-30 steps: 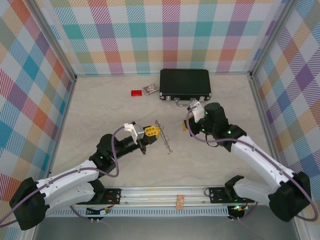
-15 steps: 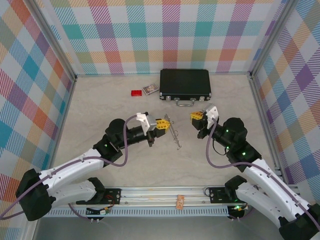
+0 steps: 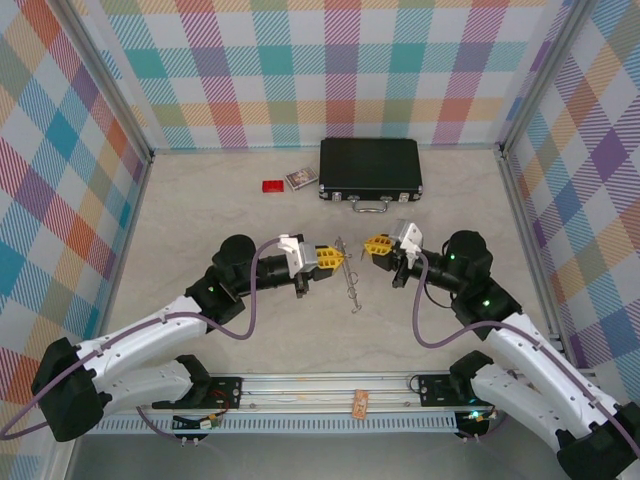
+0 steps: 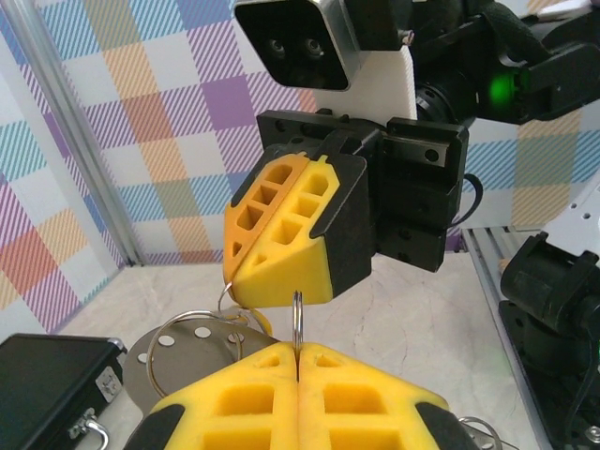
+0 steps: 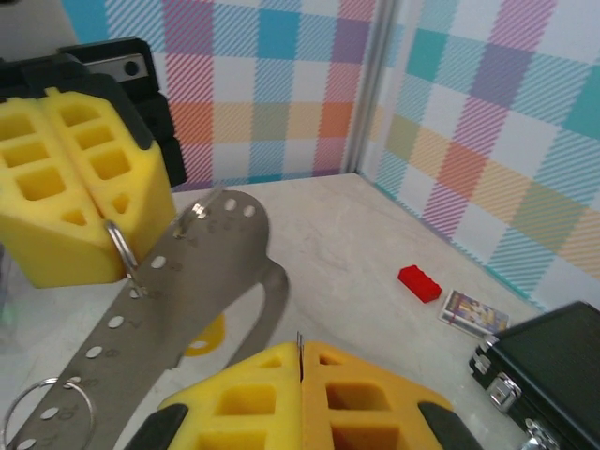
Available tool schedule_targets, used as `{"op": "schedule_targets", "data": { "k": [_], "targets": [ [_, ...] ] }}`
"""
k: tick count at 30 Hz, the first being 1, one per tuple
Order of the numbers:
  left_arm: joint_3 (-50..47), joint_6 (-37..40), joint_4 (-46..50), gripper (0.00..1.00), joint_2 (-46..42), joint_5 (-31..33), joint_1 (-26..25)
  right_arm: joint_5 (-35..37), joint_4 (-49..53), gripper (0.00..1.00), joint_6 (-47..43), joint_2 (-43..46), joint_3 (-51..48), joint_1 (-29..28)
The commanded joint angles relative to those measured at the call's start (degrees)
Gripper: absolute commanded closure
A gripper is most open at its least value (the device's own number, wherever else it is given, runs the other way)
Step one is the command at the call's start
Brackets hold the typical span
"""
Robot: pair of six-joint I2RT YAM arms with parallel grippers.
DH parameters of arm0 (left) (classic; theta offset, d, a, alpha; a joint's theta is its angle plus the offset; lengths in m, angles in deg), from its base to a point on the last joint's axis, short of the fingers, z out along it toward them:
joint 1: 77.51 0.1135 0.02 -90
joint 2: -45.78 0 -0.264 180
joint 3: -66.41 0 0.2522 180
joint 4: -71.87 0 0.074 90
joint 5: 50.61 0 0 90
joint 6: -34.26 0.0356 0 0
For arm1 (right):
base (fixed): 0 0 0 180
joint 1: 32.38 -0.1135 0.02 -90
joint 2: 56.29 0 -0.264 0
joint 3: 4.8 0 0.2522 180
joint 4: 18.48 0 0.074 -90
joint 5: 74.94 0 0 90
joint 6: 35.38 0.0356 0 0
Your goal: Put the keys on the keyring
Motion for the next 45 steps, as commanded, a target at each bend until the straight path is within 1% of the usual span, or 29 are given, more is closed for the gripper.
{"op": "schedule_targets", "data": {
  "k": [1, 4, 7, 12, 18, 24, 34, 42, 45],
  "targets": [
    [-1.4, 3.1, -2.9, 1.0, -0.8, -0.9, 0.6, -4.6, 0.9, 1.0, -4.4, 0.1, 3.6, 0.2],
    [-2.8, 4.6, -5.2, 1.0, -0.1, -0.2, 0.5, -5.1, 1.7, 1.0, -6.7, 0.5, 4.1, 0.2],
    [-2.9, 5.9, -5.1, 1.0, 0.8, 0.4, 0.5, -6.2, 4.5, 1.0, -9.5, 0.1, 5.5, 0.2],
    [-4.8, 5.9, -9.3, 1.0, 1.6, 1.7, 0.4, -8.0, 8.7, 1.0, -13.1, -0.4, 6.6, 0.1],
    [-7.1, 5.9, -13.1, 1.0, 1.7, 1.6, 0.4, -12.0, 11.8, 1.0, -16.4, -0.7, 6.8, -0.1],
    [-8.6, 6.7, -15.9, 1.0, 3.0, 1.1, 0.4, -12.7, 13.7, 1.0, -19.0, -1.5, 6.7, -1.0],
    [-9.3, 8.2, -16.3, 1.0, 4.2, 1.0, 0.4, -7.6, 16.6, 1.0, -25.4, -2.2, 6.5, -3.7],
    [-8.2, 6.7, -13.5, 1.0, 4.0, 0.6, 0.3, -6.2, 14.7, 1.0, -25.2, -1.1, 5.4, -3.9],
    [-8.6, 6.8, -14.3, 1.0, 4.0, 0.3, 0.0, -4.3, 13.6, 1.0, -24.8, -0.5, 4.7, -3.9]
  ]
}}
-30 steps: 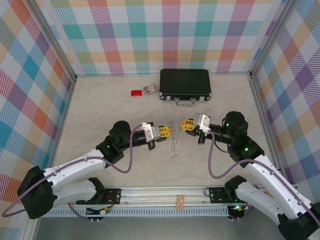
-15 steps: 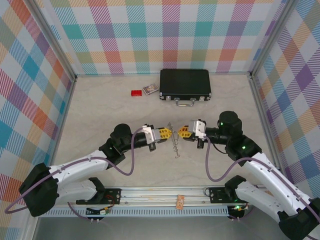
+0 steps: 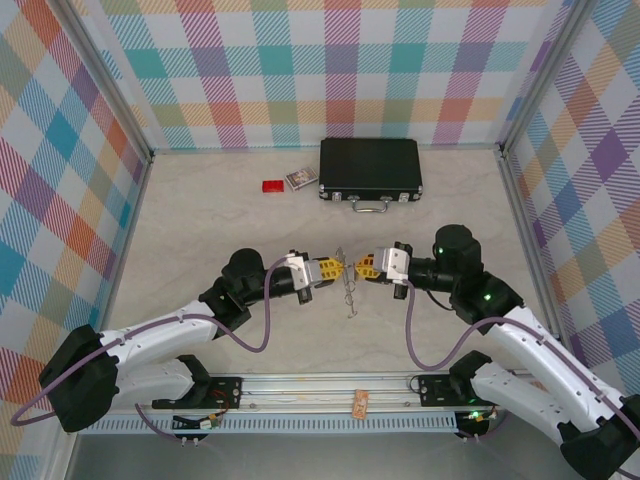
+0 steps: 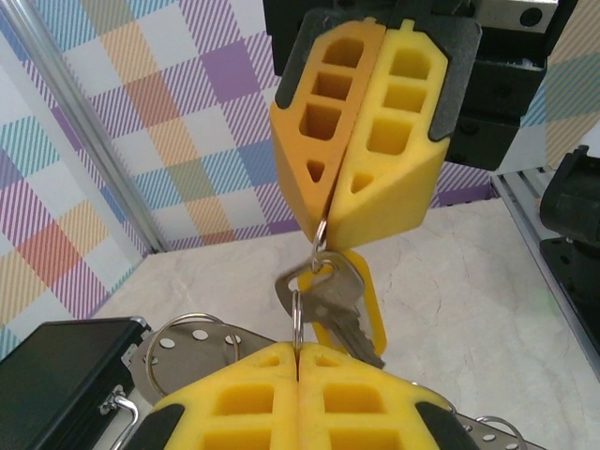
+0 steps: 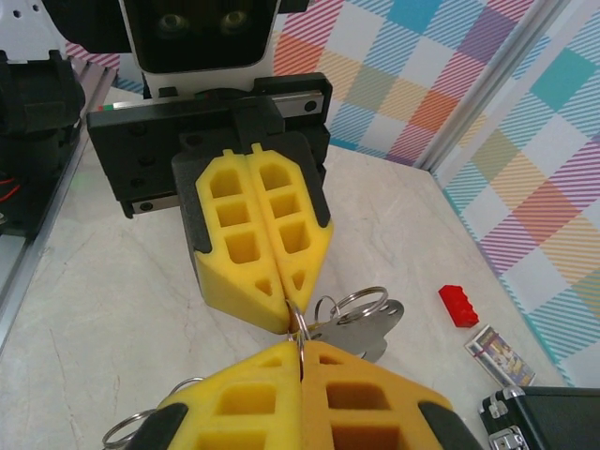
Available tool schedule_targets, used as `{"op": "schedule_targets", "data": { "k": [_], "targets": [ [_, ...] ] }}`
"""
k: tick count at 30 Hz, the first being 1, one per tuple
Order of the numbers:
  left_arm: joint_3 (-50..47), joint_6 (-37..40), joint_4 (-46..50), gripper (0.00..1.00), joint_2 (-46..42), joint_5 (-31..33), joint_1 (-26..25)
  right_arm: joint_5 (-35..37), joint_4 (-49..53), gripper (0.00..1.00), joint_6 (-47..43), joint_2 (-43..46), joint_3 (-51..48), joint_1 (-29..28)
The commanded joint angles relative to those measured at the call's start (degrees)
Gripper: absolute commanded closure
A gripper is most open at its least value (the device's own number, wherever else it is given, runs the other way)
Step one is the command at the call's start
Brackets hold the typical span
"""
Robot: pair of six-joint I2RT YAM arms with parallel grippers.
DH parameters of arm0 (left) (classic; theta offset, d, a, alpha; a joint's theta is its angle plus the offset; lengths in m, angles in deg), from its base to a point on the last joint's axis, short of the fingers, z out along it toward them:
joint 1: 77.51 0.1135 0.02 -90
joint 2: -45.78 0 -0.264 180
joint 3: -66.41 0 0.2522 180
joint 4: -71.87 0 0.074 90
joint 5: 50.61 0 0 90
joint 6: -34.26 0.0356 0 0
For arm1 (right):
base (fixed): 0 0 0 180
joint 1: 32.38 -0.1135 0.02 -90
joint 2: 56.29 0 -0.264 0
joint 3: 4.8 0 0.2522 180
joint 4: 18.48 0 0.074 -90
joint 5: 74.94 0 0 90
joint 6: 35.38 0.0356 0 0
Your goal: Put the keys on the keyring
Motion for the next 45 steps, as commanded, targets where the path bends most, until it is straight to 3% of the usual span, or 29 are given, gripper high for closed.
{"op": "schedule_targets", "data": {
  "k": [1, 45],
  "targets": [
    [0.1, -0.2, -2.7, 1.0, -0.2, -1.3, 0.0, 1.4, -2.4, 1.0, -1.0, 1.4, -0.7, -0.4],
    [0.0, -0.5, -2.9, 1.0, -1.0, -1.3, -0.8, -1.7, -2.9, 1.0, 1.1, 0.7, -2.1, -0.7]
  ]
}}
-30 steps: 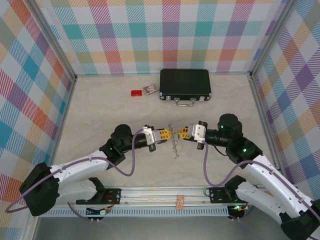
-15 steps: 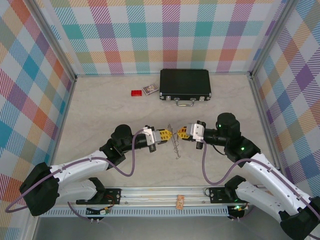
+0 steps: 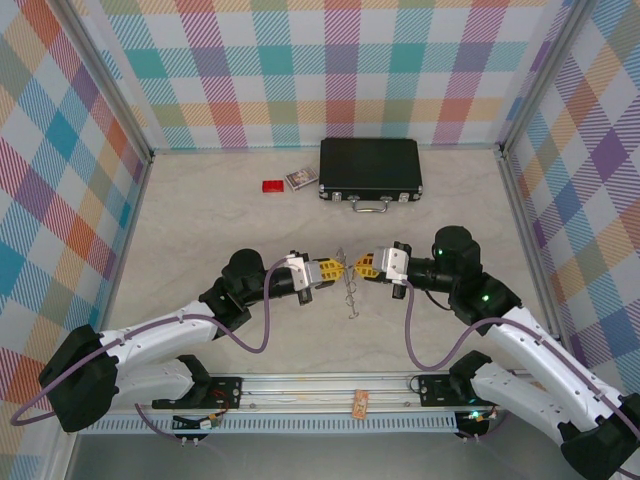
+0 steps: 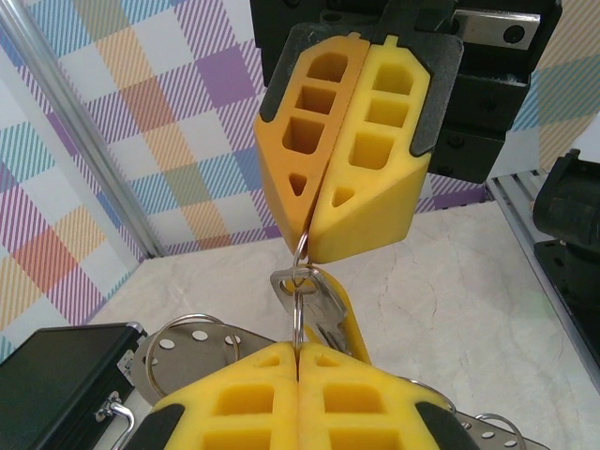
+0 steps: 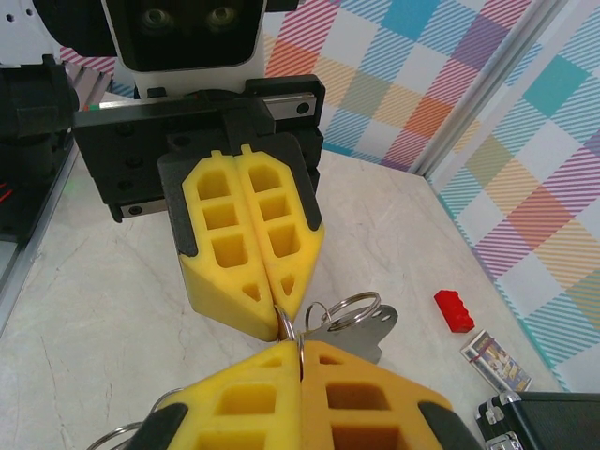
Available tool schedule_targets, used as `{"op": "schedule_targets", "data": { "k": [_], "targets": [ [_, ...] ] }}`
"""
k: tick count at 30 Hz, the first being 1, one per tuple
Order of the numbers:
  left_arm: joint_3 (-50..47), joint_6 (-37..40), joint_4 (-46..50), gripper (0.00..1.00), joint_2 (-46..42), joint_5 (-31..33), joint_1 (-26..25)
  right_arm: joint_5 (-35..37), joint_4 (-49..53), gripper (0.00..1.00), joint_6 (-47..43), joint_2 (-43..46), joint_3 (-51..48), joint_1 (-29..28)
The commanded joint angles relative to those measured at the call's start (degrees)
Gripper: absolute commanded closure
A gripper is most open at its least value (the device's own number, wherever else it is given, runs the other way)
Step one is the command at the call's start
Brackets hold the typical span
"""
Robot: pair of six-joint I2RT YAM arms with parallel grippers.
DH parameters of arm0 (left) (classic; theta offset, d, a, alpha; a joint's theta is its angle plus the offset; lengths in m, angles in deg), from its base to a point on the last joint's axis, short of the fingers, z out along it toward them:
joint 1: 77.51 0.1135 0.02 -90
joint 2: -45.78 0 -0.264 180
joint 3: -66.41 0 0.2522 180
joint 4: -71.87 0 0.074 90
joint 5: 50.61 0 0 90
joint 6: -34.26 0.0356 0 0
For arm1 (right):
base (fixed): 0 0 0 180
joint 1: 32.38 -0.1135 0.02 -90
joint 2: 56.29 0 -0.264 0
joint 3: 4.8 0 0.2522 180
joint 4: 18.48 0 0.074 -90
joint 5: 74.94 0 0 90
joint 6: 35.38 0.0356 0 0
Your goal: Put the keys on the keyring
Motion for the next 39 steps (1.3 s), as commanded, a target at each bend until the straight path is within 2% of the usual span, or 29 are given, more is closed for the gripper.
{"op": "schedule_targets", "data": {
  "k": [1, 39],
  "targets": [
    [0.0, -0.5, -2.6, 1.0, -0.9, -0.9, -0.4, -1.5, -0.5, 1.0, 0.4, 0.9, -1.0, -0.3],
    [0.2, -0.6, -2.4, 1.0, -2.2, -1.5, -0.3, -3.0, 0.2, 1.0, 0.2, -1.6, -1.1, -1.0]
  ]
}}
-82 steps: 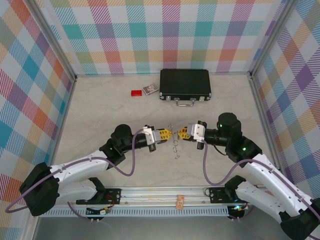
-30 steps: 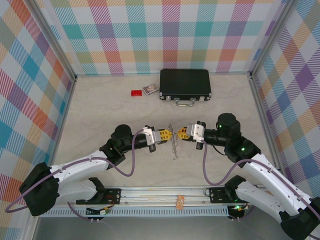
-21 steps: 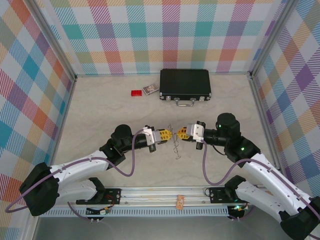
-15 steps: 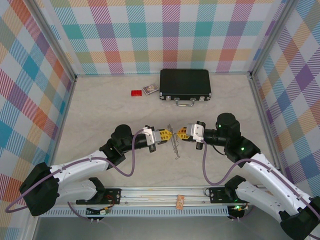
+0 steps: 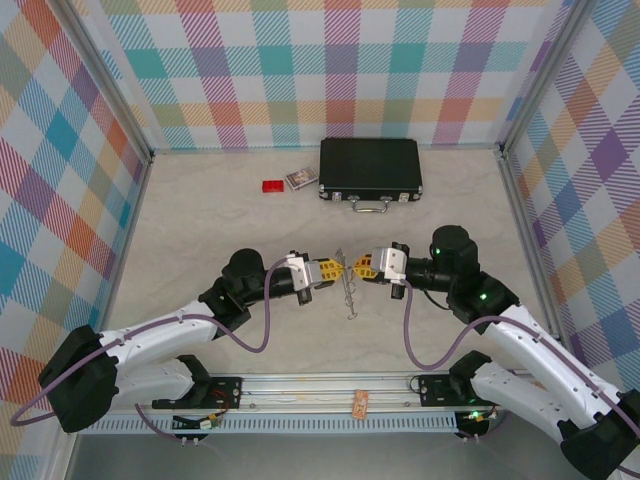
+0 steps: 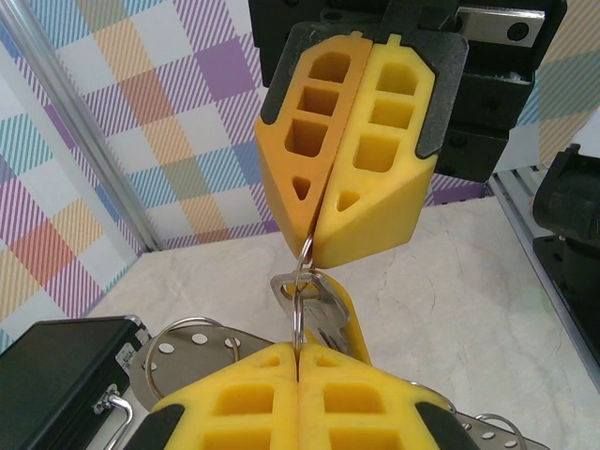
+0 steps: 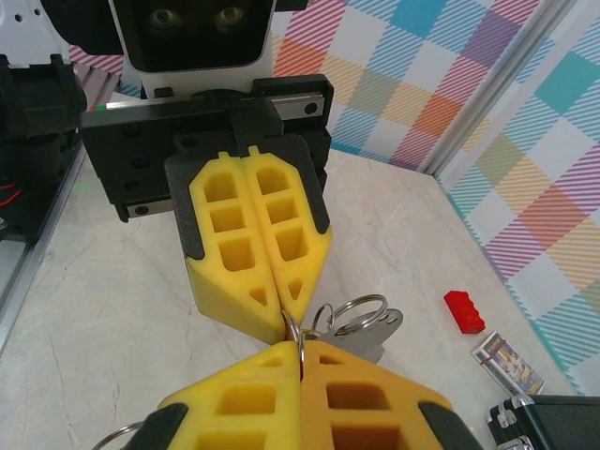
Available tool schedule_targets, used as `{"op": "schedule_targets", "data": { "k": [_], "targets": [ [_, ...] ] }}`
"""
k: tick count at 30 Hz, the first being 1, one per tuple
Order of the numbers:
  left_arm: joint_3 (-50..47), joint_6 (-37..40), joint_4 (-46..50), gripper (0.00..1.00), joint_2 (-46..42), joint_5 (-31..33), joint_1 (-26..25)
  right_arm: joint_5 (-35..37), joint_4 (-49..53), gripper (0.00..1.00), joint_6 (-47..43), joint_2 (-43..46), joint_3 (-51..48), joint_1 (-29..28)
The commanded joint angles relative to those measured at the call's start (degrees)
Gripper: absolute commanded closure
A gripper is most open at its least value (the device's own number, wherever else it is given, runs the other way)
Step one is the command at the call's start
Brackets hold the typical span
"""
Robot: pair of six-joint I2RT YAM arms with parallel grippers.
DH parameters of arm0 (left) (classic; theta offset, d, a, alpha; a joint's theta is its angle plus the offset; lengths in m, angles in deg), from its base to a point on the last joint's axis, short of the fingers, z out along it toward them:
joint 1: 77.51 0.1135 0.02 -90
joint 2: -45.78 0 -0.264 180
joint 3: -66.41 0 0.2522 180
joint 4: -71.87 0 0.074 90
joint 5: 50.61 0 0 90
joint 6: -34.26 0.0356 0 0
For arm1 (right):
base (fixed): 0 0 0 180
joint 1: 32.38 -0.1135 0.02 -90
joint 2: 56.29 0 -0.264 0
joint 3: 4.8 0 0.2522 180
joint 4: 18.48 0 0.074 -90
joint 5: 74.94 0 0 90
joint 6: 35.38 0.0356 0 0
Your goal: Put the keys on the keyring
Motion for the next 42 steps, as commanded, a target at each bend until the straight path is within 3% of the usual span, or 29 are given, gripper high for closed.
{"op": "schedule_targets", "data": {
  "k": [1, 27, 42],
  "targets": [
    [0.2, -0.5, -3.2, 1.0, -2.0, -1.4, -0.4, -2.5, 0.6, 1.0, 0.2, -0.5, -1.0, -0.7],
    [0.0, -1.0, -4.0, 1.0, -2.6, -1.9, -0.5, -2.6, 1.3, 1.0, 1.1, -1.4, -1.7, -1.4],
    [3.7, -0.4, 5.2, 1.0, -1.2, -7.5, -0.4, 4.3, 4.7, 1.0, -10.6, 2.0, -1.9, -1.8]
  ]
}}
